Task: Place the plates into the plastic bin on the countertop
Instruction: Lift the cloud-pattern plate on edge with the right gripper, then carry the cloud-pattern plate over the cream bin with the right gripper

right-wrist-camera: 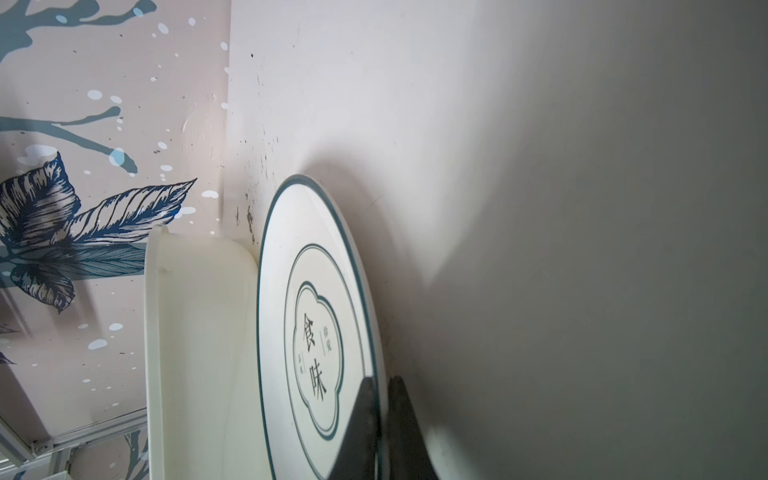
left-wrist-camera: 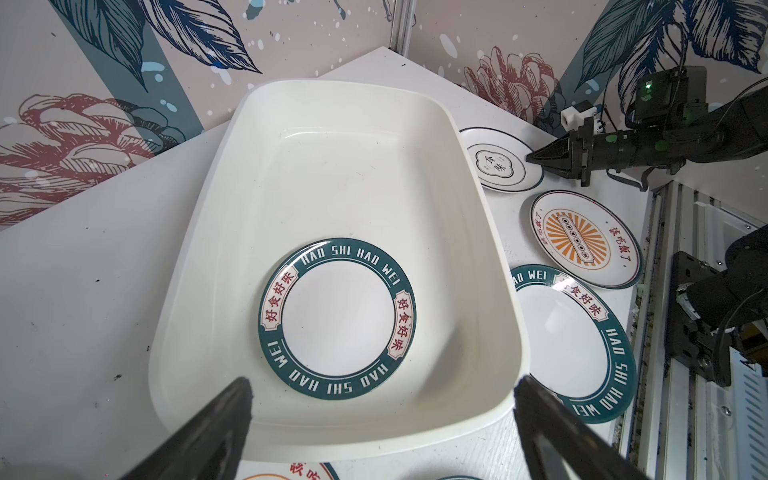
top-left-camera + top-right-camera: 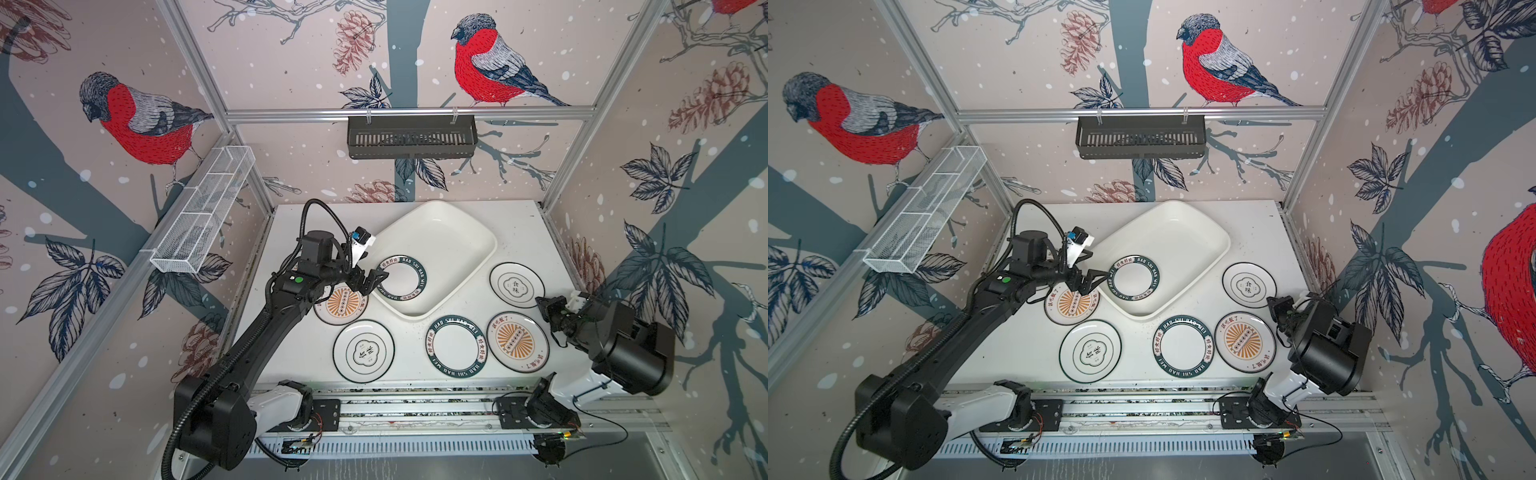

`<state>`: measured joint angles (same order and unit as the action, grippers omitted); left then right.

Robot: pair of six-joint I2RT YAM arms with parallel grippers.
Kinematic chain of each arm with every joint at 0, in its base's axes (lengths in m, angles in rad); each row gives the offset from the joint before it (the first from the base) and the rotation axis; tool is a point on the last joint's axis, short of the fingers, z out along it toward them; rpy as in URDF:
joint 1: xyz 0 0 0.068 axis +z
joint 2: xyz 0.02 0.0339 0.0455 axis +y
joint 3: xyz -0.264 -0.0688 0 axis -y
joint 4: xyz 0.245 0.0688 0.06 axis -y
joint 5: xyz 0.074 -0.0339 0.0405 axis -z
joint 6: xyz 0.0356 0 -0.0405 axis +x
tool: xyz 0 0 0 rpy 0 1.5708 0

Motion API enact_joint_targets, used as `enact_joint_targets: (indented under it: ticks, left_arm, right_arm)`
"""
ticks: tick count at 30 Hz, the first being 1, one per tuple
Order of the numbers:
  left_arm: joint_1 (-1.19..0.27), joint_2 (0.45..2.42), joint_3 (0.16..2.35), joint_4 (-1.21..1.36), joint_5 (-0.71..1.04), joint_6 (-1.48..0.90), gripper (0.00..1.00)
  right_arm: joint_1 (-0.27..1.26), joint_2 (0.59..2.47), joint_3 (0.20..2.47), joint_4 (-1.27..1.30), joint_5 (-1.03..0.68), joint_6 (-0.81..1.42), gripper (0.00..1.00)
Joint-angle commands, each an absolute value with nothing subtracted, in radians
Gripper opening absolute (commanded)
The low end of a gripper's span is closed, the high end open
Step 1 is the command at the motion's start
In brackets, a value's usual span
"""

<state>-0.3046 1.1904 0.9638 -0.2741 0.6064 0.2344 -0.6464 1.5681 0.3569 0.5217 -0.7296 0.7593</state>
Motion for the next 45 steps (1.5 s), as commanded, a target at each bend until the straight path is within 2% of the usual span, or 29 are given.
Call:
enact_joint_targets:
  ticks: [1,5,9,27,45]
  left_arm:
    - [-0.306,1.19,0.975,-0.269,0.607,0.237,0.97]
    - [-0.305,1.184,0.979,-0.25,0.517,0.229,0.97]
    - [-0.305,1.182,0.975,-0.239,0.5,0.229,0.97]
    - [-0.305,1.149,0.963,-0.262,0.498,0.265,0.97]
    - [-0.305,1.135,0.947,-0.243,0.526,0.261,0.97]
  right_arm:
    - [-0.659,1.544,0.361,0.469,-0.707,0.765,0.02]
    - [-0.676,1.506,0.367,0.449,-0.712,0.767,0.01]
    - [-0.691,1.46,0.373,0.414,-0.707,0.766,0.01]
    - [-0.728,1.205,0.439,0.169,-0.668,0.712,0.01]
    - [-0.73,1.035,0.54,-0.028,-0.654,0.667,0.01]
